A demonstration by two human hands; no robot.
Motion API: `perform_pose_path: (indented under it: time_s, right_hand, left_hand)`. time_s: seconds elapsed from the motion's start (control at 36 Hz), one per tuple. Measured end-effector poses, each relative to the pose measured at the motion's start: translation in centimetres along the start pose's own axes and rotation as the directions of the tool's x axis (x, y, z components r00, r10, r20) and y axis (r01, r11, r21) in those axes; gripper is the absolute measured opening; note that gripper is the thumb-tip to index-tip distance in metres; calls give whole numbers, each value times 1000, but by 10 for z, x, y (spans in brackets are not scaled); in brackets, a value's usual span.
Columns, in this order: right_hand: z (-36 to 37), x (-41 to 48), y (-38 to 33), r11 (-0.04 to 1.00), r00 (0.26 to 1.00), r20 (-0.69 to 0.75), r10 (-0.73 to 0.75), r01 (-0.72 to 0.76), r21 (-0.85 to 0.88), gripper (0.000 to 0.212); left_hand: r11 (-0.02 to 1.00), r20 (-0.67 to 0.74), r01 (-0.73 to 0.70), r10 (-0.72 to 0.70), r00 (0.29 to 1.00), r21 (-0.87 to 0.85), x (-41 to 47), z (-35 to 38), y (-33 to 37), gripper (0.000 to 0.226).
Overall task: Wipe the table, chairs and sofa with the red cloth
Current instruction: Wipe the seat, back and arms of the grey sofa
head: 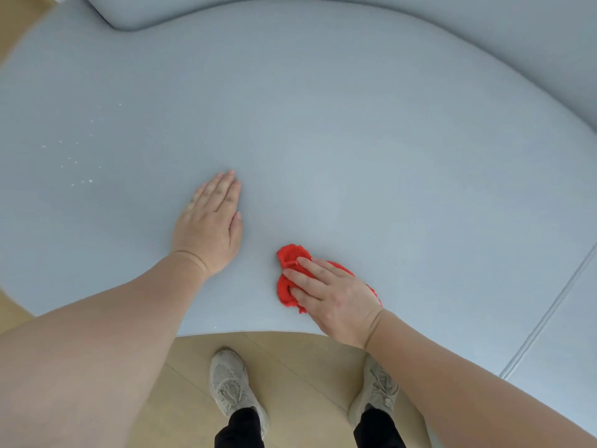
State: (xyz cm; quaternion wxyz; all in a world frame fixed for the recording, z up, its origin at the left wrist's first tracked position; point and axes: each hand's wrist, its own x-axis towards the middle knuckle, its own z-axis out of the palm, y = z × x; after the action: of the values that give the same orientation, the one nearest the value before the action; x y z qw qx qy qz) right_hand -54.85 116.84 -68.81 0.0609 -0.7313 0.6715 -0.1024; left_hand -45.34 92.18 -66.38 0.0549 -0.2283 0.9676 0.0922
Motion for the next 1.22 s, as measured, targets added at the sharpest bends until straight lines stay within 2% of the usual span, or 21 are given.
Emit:
perform_pose_path:
  time_s: [0.17,0.31,0.5,0.72,0.89,1.22]
  right_hand:
    - [-2,27,14,986,984,-66,163,-165,-26,31]
    - [-8,41,30,987,980,-120,159,-161,-6,29]
    - [-18,86,102,960,942,-211,262,-277,-44,35]
    - [-20,94,135,975,948,-238,210,-222,-23,29]
    - [-32,123,197,939,912,-259,316,-340,-48,32]
    - [-52,154,286,893,856,-312,413,-447,-45,29]
  left_hand:
    - [995,-70,90,-93,993,-46,27,2,1,60]
    - [994,-86,87,-93,992,-72,45,7,5,61]
    - [996,-93,64,-70,993,-63,49,12,0,60]
    - [994,-70,64,-70,995,-86,48,12,-1,58]
    - [994,-71,59,-65,995,-92,49,15,-2,58]
    - [994,-71,29,-37,997,-107,49,20,-6,57]
